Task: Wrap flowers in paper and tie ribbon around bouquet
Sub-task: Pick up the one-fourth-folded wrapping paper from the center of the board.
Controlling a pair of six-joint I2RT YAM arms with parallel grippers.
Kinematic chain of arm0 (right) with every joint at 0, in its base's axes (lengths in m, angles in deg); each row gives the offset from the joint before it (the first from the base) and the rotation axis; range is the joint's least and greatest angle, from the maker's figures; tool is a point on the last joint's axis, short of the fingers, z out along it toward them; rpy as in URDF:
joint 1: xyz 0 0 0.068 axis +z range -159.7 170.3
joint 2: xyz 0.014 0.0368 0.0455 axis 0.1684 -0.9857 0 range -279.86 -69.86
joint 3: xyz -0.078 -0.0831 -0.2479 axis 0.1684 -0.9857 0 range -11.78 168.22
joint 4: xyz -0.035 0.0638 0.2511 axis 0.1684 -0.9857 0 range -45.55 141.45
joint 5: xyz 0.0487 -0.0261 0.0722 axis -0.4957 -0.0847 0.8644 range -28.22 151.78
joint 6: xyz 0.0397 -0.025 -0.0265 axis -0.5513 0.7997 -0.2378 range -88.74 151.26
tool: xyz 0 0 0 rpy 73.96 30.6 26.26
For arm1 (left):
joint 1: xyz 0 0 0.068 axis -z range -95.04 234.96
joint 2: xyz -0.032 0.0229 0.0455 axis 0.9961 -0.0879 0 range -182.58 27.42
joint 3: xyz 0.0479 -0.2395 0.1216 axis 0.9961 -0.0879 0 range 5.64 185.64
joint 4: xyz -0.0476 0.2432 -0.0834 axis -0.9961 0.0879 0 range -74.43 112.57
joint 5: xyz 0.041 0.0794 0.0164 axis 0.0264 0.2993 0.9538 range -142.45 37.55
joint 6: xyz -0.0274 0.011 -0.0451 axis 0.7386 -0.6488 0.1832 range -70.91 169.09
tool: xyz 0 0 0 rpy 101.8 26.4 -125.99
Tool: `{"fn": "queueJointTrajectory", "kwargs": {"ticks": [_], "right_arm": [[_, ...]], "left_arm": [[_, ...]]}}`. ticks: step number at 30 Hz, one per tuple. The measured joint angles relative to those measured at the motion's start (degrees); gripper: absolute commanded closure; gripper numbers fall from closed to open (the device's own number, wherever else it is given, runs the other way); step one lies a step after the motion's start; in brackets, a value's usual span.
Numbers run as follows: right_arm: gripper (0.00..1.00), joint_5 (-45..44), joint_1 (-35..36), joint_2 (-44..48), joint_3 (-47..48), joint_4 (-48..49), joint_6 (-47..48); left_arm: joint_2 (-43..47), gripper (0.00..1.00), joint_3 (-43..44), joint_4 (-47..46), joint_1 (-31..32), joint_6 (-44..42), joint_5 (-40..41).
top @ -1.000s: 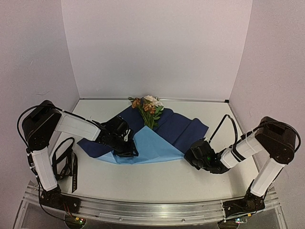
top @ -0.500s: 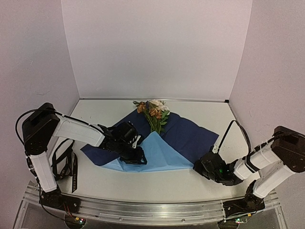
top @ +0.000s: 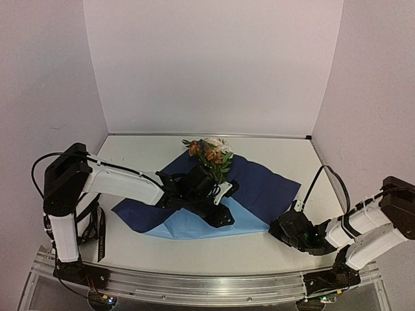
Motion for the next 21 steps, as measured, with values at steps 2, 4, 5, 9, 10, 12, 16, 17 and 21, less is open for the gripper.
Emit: {"fn": "queueJointTrajectory", "kwargs": {"ticks": [2,4,5,9,10,12,16,17,21], "right_arm": [[1.0,0.05,0.0,0.68,0.0,-0.99,0.37],[1.0,0.08,0.0,1.44,0.0,-1.95,0.64],[1.0,0.18,0.0,2.02,0.0,-2.47,0.93],[1.0,0.67,0.0,4.82,0.0,-4.85,2.22],[1.0,0.78,0.0,5.33,0.0,-5.34,2.41],[1.0,1.05,0.0,6.18,0.0,-6.13,2.83],[1.0,2.0,0.0,7.53,0.0,-7.84,3.35],[1.0,2.22,0.0,7.8,0.0,-8.14,3.43],[1.0,3.12,0.0,9.19,0.11,-9.6,3.69]], "left_arm": [[-2.32,0.8,0.84,-0.23,0.03,-2.91,-0.41],[-4.21,0.81,1.16,0.05,0.02,-5.69,-0.79],[-4.96,0.81,1.39,0.53,0.02,-7.06,-1.11],[-7.76,0.8,3.96,2.59,0.1,-12.04,-1.97],[-8.2,0.79,4.48,2.8,0.21,-13.15,-1.81],[-8.49,0.79,5.12,3.36,0.61,-15.48,-0.99],[-8.83,0.8,6.64,4.5,2.22,-19.52,1.78],[-9.3,0.8,7.48,4.88,2.67,-20.43,2.47],[-12.19,0.82,10.15,5.42,4.27,-23.07,5.48]]}}
